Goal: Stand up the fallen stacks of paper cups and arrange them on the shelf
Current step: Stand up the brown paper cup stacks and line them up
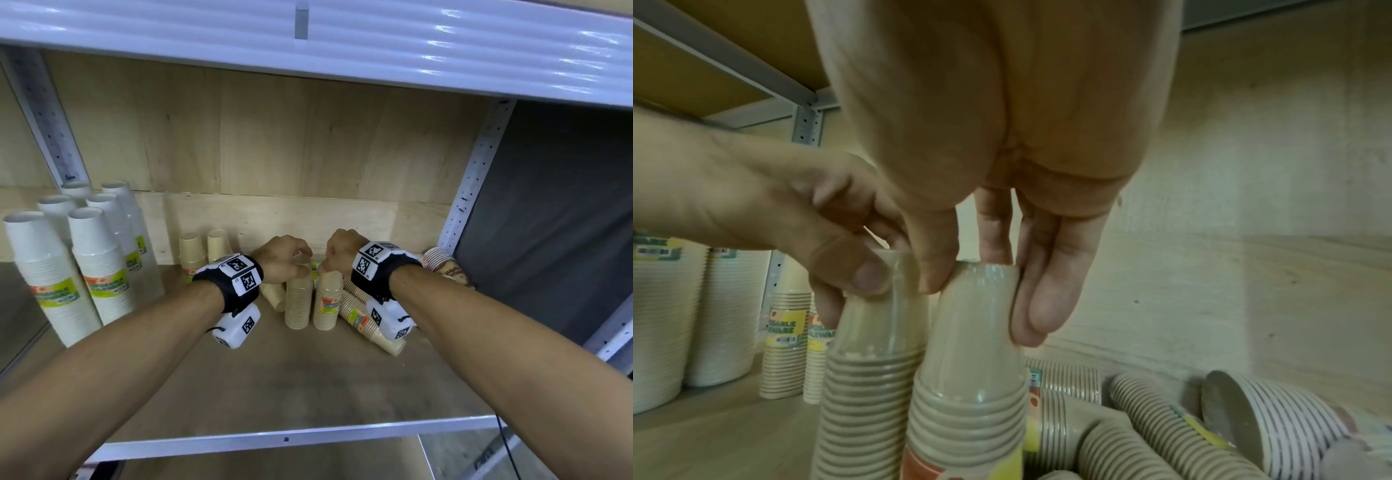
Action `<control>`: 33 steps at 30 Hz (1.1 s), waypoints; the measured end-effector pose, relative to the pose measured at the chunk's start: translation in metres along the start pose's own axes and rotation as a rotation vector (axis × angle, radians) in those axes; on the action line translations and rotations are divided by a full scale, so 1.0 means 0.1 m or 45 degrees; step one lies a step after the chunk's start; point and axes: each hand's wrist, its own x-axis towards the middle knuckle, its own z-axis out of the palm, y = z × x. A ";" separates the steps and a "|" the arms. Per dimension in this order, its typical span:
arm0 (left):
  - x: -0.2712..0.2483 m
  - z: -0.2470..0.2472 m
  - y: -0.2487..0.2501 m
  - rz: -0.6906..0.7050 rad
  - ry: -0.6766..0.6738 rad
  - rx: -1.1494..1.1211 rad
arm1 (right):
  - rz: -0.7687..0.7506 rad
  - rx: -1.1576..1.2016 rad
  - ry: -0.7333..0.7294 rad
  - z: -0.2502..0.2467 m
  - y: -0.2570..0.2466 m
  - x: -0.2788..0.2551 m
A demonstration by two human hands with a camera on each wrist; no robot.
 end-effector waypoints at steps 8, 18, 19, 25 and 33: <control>0.00 0.01 0.02 0.006 -0.032 -0.095 | 0.013 0.012 0.042 0.04 -0.02 0.03; 0.02 0.02 -0.02 0.014 -0.015 -0.038 | 0.028 0.032 0.004 0.02 -0.03 0.06; 0.02 0.02 -0.02 0.020 -0.017 -0.018 | 0.044 0.038 -0.002 0.02 -0.03 0.07; 0.03 0.02 0.02 0.009 0.049 0.066 | 0.051 0.069 -0.037 0.02 -0.03 0.10; 0.06 0.01 0.05 0.060 0.055 0.133 | 0.000 0.037 0.019 0.07 0.00 0.12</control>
